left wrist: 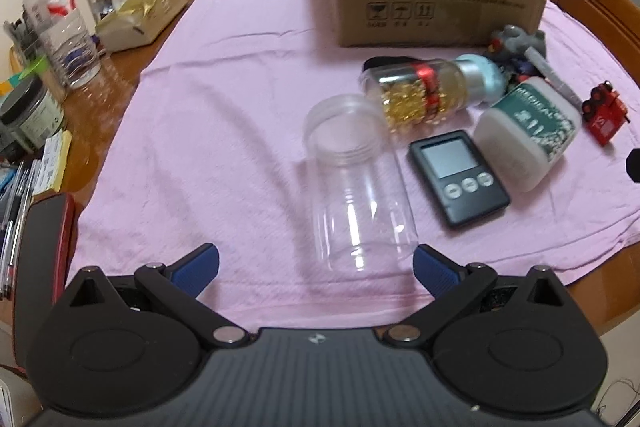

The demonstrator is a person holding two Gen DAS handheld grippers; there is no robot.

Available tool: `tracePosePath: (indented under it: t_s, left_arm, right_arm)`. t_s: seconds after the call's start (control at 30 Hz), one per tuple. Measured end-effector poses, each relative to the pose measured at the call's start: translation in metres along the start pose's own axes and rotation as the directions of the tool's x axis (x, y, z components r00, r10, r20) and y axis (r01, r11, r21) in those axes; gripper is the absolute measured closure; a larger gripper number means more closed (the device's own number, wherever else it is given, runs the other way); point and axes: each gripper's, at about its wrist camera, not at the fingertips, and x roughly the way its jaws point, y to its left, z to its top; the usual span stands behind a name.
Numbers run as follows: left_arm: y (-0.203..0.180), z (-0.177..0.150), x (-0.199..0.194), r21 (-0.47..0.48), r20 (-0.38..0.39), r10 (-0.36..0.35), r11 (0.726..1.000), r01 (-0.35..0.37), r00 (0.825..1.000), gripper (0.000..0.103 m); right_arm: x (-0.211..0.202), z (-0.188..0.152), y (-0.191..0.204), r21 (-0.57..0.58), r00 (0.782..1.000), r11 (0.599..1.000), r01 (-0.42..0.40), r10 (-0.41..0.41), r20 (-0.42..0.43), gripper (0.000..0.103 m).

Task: Organize rigid objects
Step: 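Move the left tool to the clear plastic jar while the right tool approaches the white MEDICAL bottle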

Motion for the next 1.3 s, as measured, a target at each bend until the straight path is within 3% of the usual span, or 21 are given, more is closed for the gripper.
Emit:
tracePosePath:
  t_s: [0.47, 0.77, 0.9, 1.1, 1.3]
  left_arm:
    - [0.044, 0.012, 0.014, -0.034, -0.018, 0.073, 0.997, -0.074, 0.997, 0.001]
    - [0.066, 0.038, 0.039, -0.022, 0.007, 0.119, 0.993, -0.119, 0.993, 0.001]
    - [0.069, 0.044, 0.041, -0.028, -0.004, 0.082, 0.996, -0.082, 0.997, 0.001]
    - [0.06, 0.057, 0.028, -0.101, -0.029, -0.109, 0.989, 0.106, 0.994, 0.001]
    - [0.042, 0.078, 0.031, -0.125, 0.003, -0.123, 0.985, 0.123, 0.992, 0.001]
  right_arm:
    - [0.023, 0.004, 0.018, -0.035, 0.999, 0.999, -0.019, 0.017, -0.044, 0.0]
    - [0.036, 0.006, 0.026, -0.066, 0.997, 0.998, -0.025, 0.02, -0.076, 0.0]
    - [0.042, 0.01, 0.031, -0.085, 0.996, 0.996, -0.027, 0.02, -0.086, 0.0]
    - [0.047, 0.022, 0.035, -0.112, 0.996, 0.994, -0.015, 0.005, -0.087, 0.0]
    - [0.048, 0.034, 0.043, -0.143, 0.997, 0.99, 0.012, -0.022, -0.074, 0.0]
